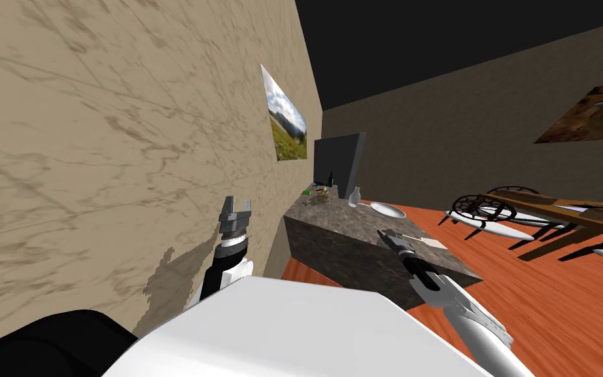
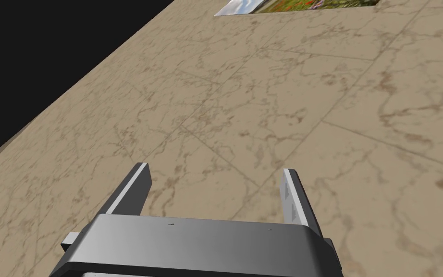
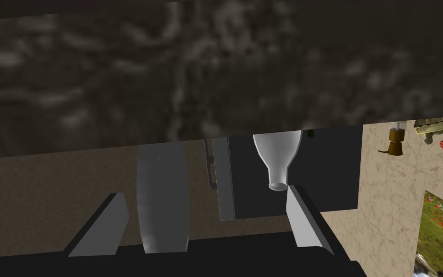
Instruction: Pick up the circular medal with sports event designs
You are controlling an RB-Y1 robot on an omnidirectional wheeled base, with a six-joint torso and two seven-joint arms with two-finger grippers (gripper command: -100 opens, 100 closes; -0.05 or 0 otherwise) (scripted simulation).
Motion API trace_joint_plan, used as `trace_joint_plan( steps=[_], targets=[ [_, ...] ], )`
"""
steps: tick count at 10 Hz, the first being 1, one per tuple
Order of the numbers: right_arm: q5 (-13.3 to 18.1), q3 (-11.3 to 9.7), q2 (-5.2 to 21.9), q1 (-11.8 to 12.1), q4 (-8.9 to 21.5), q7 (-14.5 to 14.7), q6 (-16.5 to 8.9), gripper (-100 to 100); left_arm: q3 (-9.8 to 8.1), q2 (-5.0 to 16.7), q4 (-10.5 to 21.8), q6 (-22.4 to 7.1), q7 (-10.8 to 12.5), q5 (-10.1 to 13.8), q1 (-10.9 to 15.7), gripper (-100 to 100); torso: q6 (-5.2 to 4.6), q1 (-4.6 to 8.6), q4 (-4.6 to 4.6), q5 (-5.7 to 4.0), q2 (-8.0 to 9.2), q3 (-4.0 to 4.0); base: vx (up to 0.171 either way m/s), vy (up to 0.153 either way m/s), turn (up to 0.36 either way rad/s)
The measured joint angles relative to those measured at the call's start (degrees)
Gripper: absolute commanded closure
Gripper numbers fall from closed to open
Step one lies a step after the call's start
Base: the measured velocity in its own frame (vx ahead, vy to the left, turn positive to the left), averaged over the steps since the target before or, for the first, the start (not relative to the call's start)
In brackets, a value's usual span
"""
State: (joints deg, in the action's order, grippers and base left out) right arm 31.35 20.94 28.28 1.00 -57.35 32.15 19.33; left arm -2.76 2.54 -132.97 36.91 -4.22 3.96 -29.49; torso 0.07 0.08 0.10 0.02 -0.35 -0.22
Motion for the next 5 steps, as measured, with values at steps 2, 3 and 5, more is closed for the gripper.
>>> trace_joint_plan(
  steps=[2,3,5],
  targets=[
    [-0.3,-0.5,1.5,-1.2,2.5,-0.1,1.7,-100,-0.01,0.0,0.0,0.0,0.0,0.0,0.0,0,-0.07,0.01,-0.01,0.01,0.04,0.02,0.019,0.064,-0.213],
    [-0.4,-1.0,2.4,-2.3,4.1,-0.3,2.5,-100,0.00,0.0,0.0,0.0,0.0,0.0,0.0,0,0.01,-0.02,-0.01,0.01,0.03,0.02,0.010,0.031,0.044],
    [-0.6,-1.9,4.6,-5.1,8.2,-0.6,3.9,-100,-0.01,0.0,0.0,0.0,0.0,0.0,0.0,0,-0.06,0.04,0.00,0.01,0.00,0.00,0.024,0.060,-0.210]
  ],
)
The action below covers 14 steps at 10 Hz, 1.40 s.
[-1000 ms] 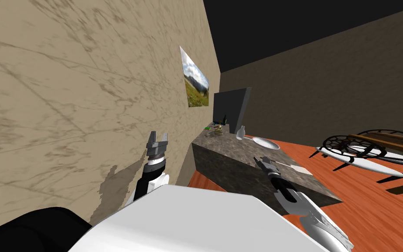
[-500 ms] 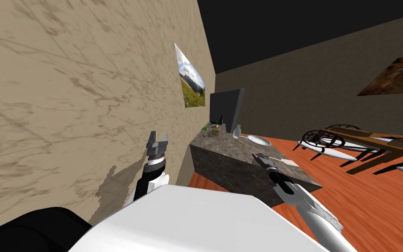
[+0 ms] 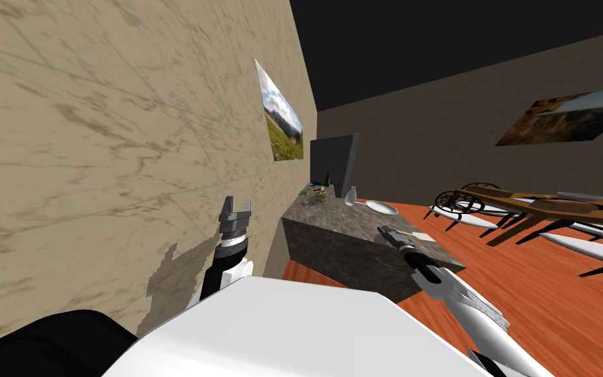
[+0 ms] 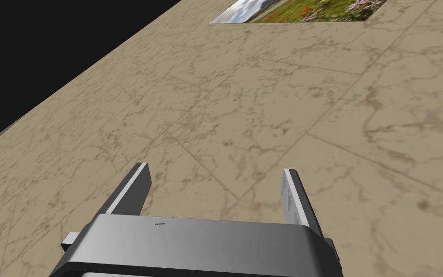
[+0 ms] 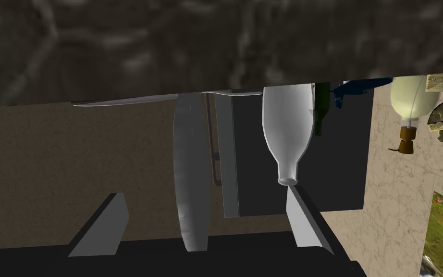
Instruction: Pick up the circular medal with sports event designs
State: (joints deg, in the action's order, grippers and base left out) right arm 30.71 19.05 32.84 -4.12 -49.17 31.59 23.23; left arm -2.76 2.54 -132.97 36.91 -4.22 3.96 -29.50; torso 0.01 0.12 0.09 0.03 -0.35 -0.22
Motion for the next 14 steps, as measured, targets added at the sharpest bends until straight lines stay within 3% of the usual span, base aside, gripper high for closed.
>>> trace_joint_plan(
  steps=[1,2,6,7,8,12,14],
  targets=[
    [-0.1,-0.3,0.8,-0.9,2.1,-0.1,0.9,-100,0.01,0.0,0.0,0.0,0.0,0.0,0.0,0,0.06,-0.04,0.01,-0.01,0.02,0.01,0.004,0.027,-0.008],
    [-0.1,-0.4,0.8,-1.0,2.4,-0.1,1.0,100,0.00,0.0,0.0,0.0,0.0,0.0,0.0,0,0.07,0.06,-0.01,-0.02,0.07,0.03,0.001,0.005,0.001],
    [-0.1,-0.4,0.9,-1.0,2.3,0.0,1.1,100,0.00,0.0,0.0,0.0,0.0,0.0,0.0,0,0.05,0.19,-0.01,-0.09,0.10,0.05,0.000,0.000,0.000],
    [-0.1,-0.4,0.9,-1.0,2.3,0.0,1.1,0,0.00,0.0,0.0,0.0,0.0,0.0,0.0,0,0.04,0.20,-0.02,-0.09,0.10,0.05,0.000,0.000,0.000],
    [-0.1,-0.4,0.9,-1.0,2.3,0.0,1.1,100,0.00,0.0,0.0,0.0,0.0,0.0,0.0,0,0.04,0.20,-0.02,-0.09,0.10,0.05,-0.008,-0.076,0.230],
    [0.4,2.6,-3.8,3.4,-2.3,1.5,-2.0,100,0.00,0.0,0.0,0.0,0.0,0.0,0.0,0,0.49,0.60,0.62,-1.11,-0.24,-0.44,-0.028,-0.072,0.156],
    [0.6,1.9,-4.4,4.7,-5.5,0.8,-3.5,100,0.00,0.0,0.0,0.0,0.0,0.0,0.0,0,0.51,0.37,0.67,-1.08,-0.47,-0.57,-0.007,-0.015,0.107]
  ],
)
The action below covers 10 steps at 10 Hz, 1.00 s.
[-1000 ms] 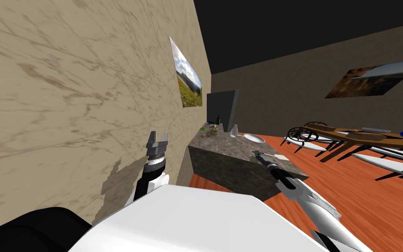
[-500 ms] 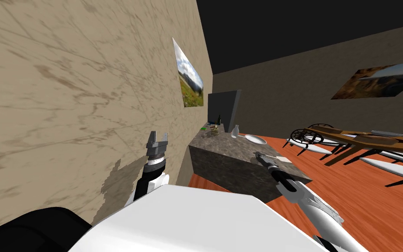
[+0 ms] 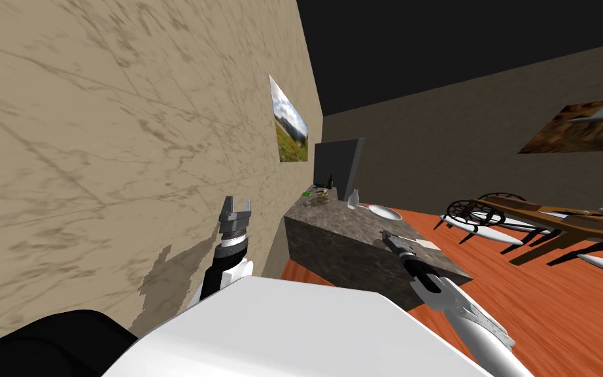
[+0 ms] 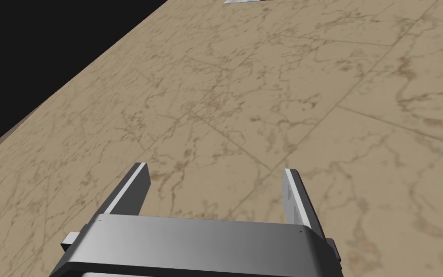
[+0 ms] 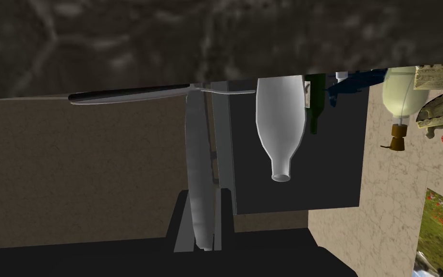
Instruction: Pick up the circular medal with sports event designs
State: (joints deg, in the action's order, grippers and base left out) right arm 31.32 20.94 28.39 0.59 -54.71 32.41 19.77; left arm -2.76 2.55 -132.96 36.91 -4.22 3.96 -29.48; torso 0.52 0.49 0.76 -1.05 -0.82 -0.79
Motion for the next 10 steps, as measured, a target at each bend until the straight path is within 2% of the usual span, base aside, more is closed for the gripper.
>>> trace_joint_plan(
  steps=[2,3,4,6,7,8,9,10],
  targets=[
    [0.3,1.3,-2.3,2.6,-3.3,0.4,-1.5,100,0.00,0.0,0.0,0.0,0.0,0.0,0.0,0,0.17,0.26,0.08,-0.22,-0.08,-0.08,-0.016,-0.045,0.090],
    [0.3,1.1,-2.4,2.8,-4.4,0.2,-2.0,100,0.00,0.0,0.0,0.0,0.0,0.0,0.0,0,0.13,0.18,0.08,-0.18,-0.12,-0.10,-0.025,-0.056,0.235],
    [0.5,2.1,-3.8,3.7,-5.2,0.6,-2.7,100,0.00,0.0,0.0,0.0,0.0,0.0,0.0,0,0.23,0.29,0.12,-0.29,-0.11,-0.12,-0.028,-0.067,0.144],
    [0.7,2.5,-5.2,5.9,-8.8,0.8,-3.9,100,0.00,0.0,0.0,0.0,0.0,0.0,0.0,0,0.15,0.25,0.18,-0.36,-0.13,-0.16,-0.021,-0.046,0.089],
    [1.0,3.7,-7.1,6.7,-9.6,1.6,-4.5,100,0.00,0.0,0.0,0.0,0.0,0.0,0.0,0,0.26,0.35,0.28,-0.55,-0.13,-0.21,-0.033,-0.067,0.178],
    [1.0,3.8,-7.7,8.3,-11.7,1.5,-5.5,100,0.00,0.0,0.0,0.0,0.0,0.0,0.0,0,0.23,0.44,0.33,-0.65,-0.16,-0.25,-0.021,-0.025,0.021],
    [1.1,3.9,-8.0,8.7,-12.8,1.4,-5.7,100,0.00,0.0,0.0,0.0,0.0,0.0,0.0,0,0.22,0.35,0.32,-0.60,-0.24,-0.28,-0.003,0.001,-0.020],
    [1.1,3.8,-7.9,8.8,-13.7,1.3,-5.9,100,0.00,0.0,0.0,0.0,0.0,0.0,0.0,0,0.24,0.24,0.33,-0.58,-0.31,-0.32,-0.022,-0.040,0.280]
  ],
)
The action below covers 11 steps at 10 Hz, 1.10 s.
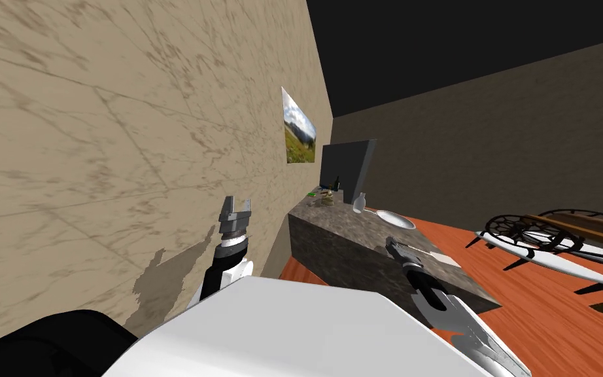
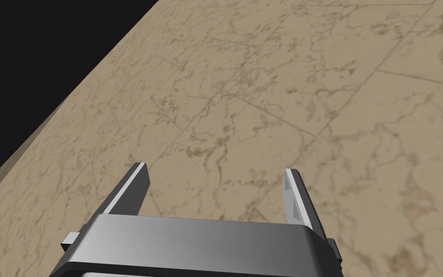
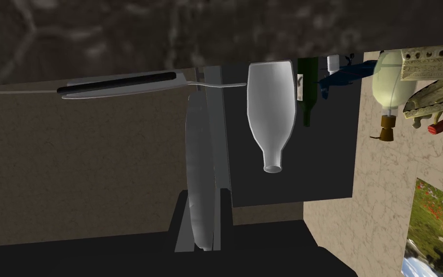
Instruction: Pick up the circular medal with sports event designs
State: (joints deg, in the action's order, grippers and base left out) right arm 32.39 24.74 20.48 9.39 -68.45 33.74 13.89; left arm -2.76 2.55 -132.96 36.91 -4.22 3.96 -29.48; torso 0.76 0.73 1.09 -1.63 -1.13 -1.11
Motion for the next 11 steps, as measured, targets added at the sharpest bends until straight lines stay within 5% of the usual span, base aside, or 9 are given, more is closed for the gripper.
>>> trace_joint_plan(
  steps=[4,9,11],
  targets=[
    [0.4,0.8,-3.7,5.5,-8.3,-0.3,-4.4,100,0.00,0.0,0.0,0.0,0.0,0.0,0.0,0,-0.01,0.16,0.01,-0.07,0.12,0.05,-0.030,-0.047,0.133],
    [1.4,4.7,-10.2,11.2,-16.2,1.5,-8.0,100,-0.01,0.0,0.0,0.0,0.0,0.0,0.0,0,-0.20,0.33,0.03,-0.08,0.10,0.03,-0.038,-0.066,0.147],
    [1.4,4.8,-10.5,12.2,-18.8,1.5,-8.4,100,0.00,0.0,0.0,0.0,0.0,0.0,0.0,0,-0.18,0.05,0.02,0.01,-0.02,-0.02,-0.020,-0.013,0.124]
  ],
)
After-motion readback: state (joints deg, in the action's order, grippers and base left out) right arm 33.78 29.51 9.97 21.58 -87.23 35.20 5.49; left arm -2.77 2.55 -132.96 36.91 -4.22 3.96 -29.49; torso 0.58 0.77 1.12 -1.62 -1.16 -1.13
